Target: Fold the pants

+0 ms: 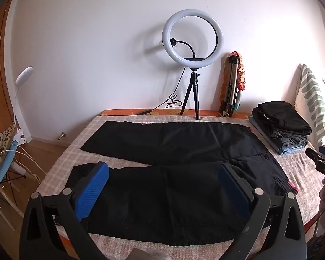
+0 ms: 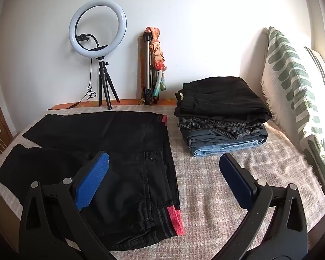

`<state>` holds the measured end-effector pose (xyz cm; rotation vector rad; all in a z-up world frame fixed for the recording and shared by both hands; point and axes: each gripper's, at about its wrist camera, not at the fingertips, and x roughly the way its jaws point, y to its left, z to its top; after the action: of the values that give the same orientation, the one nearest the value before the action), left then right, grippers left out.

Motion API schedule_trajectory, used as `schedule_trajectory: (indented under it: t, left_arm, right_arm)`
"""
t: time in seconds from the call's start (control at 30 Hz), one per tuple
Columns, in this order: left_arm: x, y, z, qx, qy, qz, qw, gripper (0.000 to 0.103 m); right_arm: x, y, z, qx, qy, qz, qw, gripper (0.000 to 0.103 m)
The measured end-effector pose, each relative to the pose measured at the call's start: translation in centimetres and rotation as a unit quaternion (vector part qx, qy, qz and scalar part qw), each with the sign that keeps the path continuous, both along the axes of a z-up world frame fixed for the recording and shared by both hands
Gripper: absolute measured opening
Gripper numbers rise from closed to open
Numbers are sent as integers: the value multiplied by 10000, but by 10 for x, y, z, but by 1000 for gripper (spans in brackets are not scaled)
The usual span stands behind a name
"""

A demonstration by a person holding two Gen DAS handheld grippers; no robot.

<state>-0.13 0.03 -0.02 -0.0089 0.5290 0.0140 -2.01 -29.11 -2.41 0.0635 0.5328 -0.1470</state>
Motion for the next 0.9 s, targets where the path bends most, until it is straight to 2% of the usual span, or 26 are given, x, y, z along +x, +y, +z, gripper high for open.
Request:
schedule_trajectory:
  t: [0.07, 0.1, 0.47, 0.9]
  left_arm:
    - [-2, 1, 0, -3, 8, -1, 10000, 102]
    - [3, 0, -5, 40, 146, -40, 9999, 102]
    - [0, -3, -4, 21, 67, -24, 10000, 102]
    - [2, -3, 0, 41, 48, -16, 10000, 102]
  right_arm:
    - [0, 0, 0, 7, -11, 3, 10000, 103]
    - [1, 0, 0, 3, -16, -4, 10000, 103]
    - [3, 0, -9, 46, -21, 3, 10000, 103]
    - [2, -1, -6, 41, 8, 19, 10000, 103]
